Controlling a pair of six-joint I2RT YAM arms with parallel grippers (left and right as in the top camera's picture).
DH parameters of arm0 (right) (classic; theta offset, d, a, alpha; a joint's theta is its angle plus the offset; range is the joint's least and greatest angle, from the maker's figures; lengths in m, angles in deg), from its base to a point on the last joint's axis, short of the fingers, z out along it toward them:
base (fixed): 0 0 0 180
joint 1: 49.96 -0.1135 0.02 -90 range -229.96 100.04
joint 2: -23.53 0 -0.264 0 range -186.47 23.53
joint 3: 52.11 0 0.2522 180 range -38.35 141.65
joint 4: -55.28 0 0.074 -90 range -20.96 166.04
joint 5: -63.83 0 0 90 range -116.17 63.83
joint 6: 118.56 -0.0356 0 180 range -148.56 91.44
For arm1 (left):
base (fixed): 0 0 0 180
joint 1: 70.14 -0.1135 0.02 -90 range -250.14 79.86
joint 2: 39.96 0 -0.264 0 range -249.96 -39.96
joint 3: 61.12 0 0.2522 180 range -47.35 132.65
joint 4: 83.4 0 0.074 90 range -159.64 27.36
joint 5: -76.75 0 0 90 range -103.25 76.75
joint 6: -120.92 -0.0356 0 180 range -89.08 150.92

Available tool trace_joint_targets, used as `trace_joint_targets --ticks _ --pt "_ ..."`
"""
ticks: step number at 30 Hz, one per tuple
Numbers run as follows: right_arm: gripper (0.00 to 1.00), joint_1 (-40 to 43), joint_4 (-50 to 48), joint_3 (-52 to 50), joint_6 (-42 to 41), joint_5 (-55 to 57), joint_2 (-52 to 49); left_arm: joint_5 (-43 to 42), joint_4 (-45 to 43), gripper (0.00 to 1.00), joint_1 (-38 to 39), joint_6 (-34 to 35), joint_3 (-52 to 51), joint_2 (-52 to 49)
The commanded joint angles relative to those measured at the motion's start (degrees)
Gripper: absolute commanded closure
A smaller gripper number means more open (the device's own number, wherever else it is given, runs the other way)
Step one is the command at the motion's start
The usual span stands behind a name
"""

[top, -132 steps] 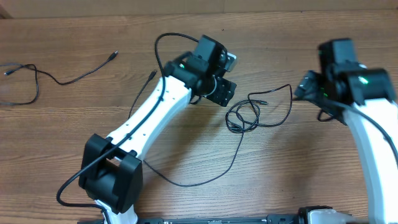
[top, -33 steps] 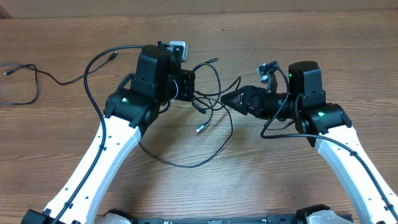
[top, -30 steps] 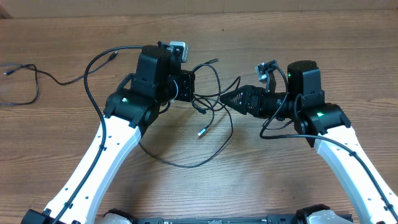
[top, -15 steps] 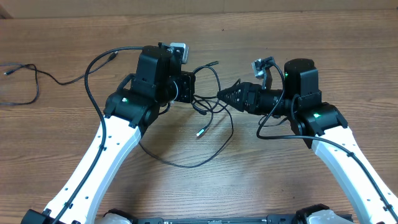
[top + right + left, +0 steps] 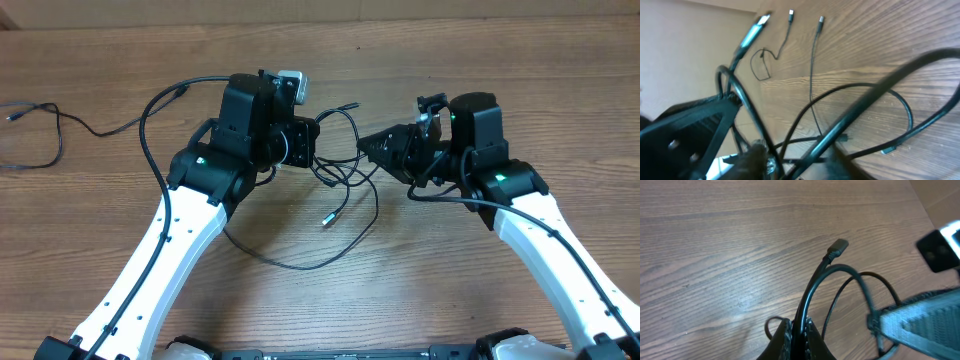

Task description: Untangle cables

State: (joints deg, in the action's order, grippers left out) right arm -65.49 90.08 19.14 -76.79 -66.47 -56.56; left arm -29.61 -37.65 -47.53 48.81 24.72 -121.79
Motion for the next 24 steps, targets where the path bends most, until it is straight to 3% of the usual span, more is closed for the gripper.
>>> trace_joint_targets --ticks 1,3,11,15,21,24 --pt "0.84 -0.22 -0.85 -0.28 -1.03 1.31 -1.84 -1.53 0.35 0.96 -0.09 0.09 0.42 0.17" --pt "0.96 -0.22 -2.38 -0.28 -1.03 1.22 -1.95 -1.49 0.85 0.96 -0.09 0.07 0.42 0.17" --pt "0.96 1.4 -13.94 -0.11 -1.03 -7.37 -0.85 -0.61 2.97 0.96 -0.11 -2.91 0.39 0.13" --pt "0.96 4.79 -15.78 -0.11 -0.61 -9.92 1.46 4.66 3.87 0.96 -0.11 -2.86 0.39 -0.11" --pt "0.96 16.85 -23.1 -0.11 1.77 -19.69 7.3 13.7 6.75 0.96 -0.11 -2.89 0.37 -1.73" --pt "0.96 28.13 -26.08 -0.11 -0.7 -21.99 10.6 17.05 8.28 0.96 -0.11 -2.86 0.37 -4.04"
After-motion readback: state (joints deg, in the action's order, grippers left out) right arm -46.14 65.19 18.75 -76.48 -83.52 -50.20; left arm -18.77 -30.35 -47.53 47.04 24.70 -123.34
